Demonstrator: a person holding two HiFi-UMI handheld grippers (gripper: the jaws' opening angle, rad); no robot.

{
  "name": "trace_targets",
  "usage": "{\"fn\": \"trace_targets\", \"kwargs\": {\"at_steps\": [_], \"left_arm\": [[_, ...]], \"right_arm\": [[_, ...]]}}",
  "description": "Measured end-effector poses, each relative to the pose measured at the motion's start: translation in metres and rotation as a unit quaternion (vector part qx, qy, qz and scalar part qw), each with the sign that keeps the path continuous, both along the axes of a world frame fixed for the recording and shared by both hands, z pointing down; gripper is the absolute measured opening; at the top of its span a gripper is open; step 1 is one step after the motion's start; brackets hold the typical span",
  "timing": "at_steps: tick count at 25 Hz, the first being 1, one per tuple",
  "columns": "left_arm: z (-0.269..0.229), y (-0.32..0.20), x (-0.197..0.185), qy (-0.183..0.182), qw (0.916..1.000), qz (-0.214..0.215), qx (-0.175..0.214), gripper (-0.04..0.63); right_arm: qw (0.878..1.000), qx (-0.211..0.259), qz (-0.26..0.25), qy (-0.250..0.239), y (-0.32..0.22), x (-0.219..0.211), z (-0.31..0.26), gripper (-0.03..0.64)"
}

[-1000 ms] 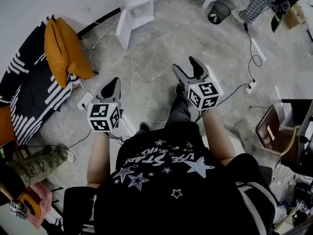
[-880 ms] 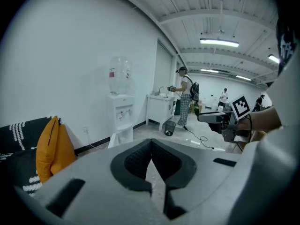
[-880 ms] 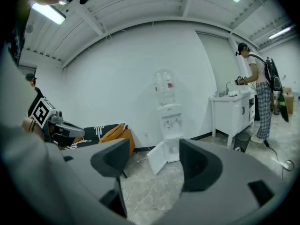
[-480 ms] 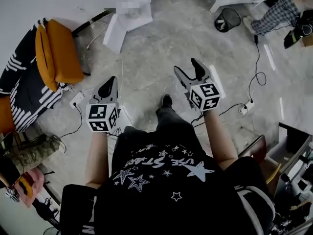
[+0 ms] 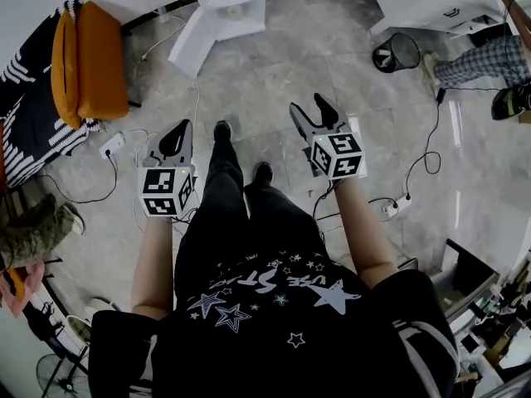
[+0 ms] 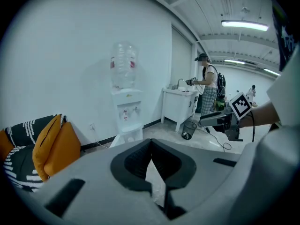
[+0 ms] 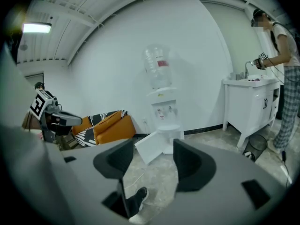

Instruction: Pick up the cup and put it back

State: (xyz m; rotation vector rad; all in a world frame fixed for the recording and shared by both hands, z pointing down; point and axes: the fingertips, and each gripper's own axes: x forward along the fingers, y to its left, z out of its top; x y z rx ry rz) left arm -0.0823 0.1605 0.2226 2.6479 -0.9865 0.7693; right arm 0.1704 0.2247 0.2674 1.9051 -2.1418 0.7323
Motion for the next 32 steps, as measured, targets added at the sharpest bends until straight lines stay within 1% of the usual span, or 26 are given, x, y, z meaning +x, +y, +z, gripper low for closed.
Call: {"fn": "trace_targets", "kwargs": {"at_steps": [3,5,7,10,12,14,18,20,23,25,27,32], "left_arm": [[0.01,-0.026,0.002,0.002,0.9999,-0.007,0.012,0.009],[0.021,-0.048,0.006,0.002,0.9998,-0.006,0.02,0.009],[0.034,-0.071,0.015,0.014,0.9996,-0.007,0.022,0.009],[0.056,-0.117,0.036,0.036,0.9991,-0.005,0.023,0.009],[0.072,-0.149,0.047,0.041,0.9988,-0.003,0.026,0.009],[0.093,-0.18,0.056,0.045,0.9988,-0.003,0.021,0.009],[0.15,-0.234,0.064,0.047,0.9987,-0.019,-0.007,0.009],[0.18,-0.262,0.064,0.047,0.9981,-0.032,-0.022,0.009],[0.224,-0.296,0.066,0.048,0.9967,-0.047,-0.045,0.009],[0.254,-0.315,0.07,0.043,0.9965,-0.048,-0.053,0.009],[0.284,-0.327,0.074,0.035,0.9966,-0.049,-0.056,0.009],[0.353,-0.335,0.08,0.034,0.9926,-0.086,-0.078,0.009]], "right_arm": [[1.0,-0.011,-0.007,0.004,-0.02,-0.003,0.008,0.267],[1.0,-0.016,-0.007,0.007,-0.036,-0.004,0.013,0.252],[0.999,-0.03,-0.007,0.013,-0.054,-0.001,0.022,0.232],[0.998,-0.045,-0.014,0.031,-0.095,0.007,0.036,0.218],[0.997,-0.05,-0.024,0.051,-0.13,0.011,0.049,0.195],[0.996,-0.055,-0.03,0.065,-0.166,0.014,0.067,0.193],[0.993,-0.083,-0.027,0.081,-0.237,0.024,0.125,0.193],[0.992,-0.097,-0.013,0.075,-0.274,0.029,0.16,0.191],[0.991,-0.12,0.003,0.065,-0.327,0.032,0.218,0.165],[0.989,-0.128,-0.007,0.077,-0.357,0.028,0.252,0.156],[0.987,-0.138,-0.023,0.086,-0.379,0.023,0.283,0.155],[0.986,-0.156,-0.023,0.061,-0.409,0.035,0.356,0.155]]}}
